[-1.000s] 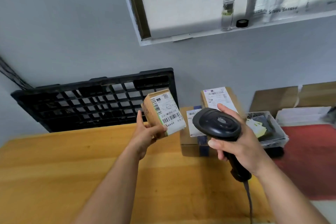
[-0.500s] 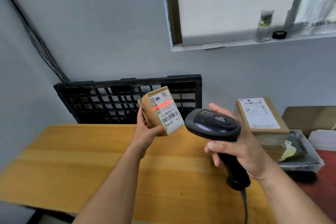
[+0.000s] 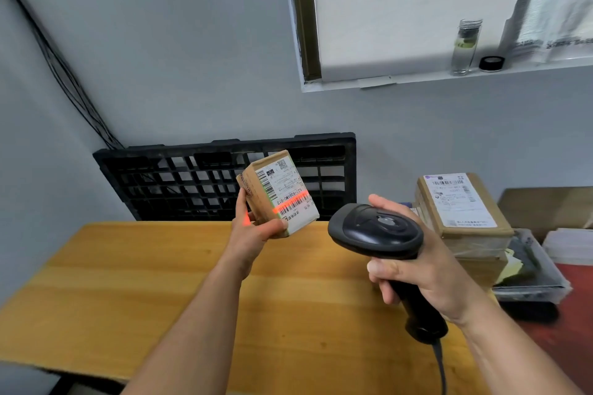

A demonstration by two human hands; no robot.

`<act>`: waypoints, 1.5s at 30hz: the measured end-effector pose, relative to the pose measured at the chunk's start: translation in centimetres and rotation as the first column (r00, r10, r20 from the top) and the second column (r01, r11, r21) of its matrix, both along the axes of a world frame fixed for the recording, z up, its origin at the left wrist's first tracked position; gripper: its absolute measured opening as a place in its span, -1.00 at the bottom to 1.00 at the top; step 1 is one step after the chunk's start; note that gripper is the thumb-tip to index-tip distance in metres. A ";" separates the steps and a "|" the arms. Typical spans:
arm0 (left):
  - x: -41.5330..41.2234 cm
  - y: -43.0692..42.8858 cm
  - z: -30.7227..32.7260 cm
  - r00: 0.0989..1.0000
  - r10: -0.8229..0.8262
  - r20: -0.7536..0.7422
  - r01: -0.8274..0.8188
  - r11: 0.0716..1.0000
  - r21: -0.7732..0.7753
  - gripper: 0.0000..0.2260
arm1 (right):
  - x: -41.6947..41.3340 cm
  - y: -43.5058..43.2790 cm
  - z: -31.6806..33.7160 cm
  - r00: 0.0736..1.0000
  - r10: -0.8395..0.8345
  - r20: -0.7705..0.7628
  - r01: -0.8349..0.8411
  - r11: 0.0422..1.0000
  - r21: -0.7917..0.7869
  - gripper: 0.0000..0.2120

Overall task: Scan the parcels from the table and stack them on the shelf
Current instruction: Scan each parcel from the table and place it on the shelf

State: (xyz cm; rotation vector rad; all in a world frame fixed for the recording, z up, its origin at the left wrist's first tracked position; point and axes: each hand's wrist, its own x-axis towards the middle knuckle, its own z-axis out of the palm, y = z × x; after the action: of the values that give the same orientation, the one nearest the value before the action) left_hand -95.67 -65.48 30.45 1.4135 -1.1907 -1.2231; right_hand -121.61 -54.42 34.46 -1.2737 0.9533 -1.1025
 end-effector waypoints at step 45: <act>18.2 34.5 -1.2 0.722 0.673 -0.158 -0.688 0.723 -0.066 -0.11 | 20.1 15.9 0.4 0.812 0.584 0.008 -0.584 0.812 -0.015 -0.13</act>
State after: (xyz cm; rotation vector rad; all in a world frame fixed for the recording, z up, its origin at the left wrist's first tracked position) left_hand -77.51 -30.93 29.21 1.4674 -0.5382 -0.6780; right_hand -101.55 -38.51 34.87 -1.4364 0.4790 -0.6239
